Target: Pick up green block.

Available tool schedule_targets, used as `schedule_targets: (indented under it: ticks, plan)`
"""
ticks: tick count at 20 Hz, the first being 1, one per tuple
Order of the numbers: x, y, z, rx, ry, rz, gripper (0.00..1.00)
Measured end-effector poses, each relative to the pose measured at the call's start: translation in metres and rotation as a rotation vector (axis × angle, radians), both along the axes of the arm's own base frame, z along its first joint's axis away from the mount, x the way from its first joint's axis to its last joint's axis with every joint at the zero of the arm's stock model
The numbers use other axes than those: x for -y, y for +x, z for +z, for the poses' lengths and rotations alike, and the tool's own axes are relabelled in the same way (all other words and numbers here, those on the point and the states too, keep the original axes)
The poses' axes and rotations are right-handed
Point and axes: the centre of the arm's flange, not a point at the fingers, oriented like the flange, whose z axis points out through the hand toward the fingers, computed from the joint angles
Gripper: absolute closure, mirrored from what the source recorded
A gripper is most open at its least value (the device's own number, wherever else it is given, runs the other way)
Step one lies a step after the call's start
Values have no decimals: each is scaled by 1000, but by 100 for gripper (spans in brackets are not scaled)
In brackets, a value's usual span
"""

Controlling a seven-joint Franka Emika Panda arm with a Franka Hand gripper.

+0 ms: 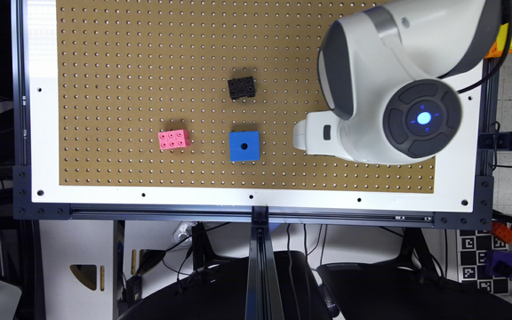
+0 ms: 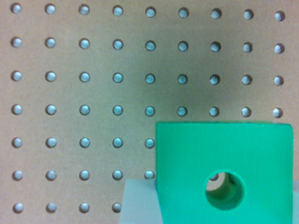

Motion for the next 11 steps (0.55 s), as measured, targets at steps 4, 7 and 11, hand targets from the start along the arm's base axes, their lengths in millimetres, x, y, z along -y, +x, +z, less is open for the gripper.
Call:
schedule_targets:
  ticks: [4,7,11]
  plan:
    - [0,1,12,10,-1,1,100]
    - [-1,-2,41,13,-10,4,100]
    - [-1,-4,51,12,-14,5,100]
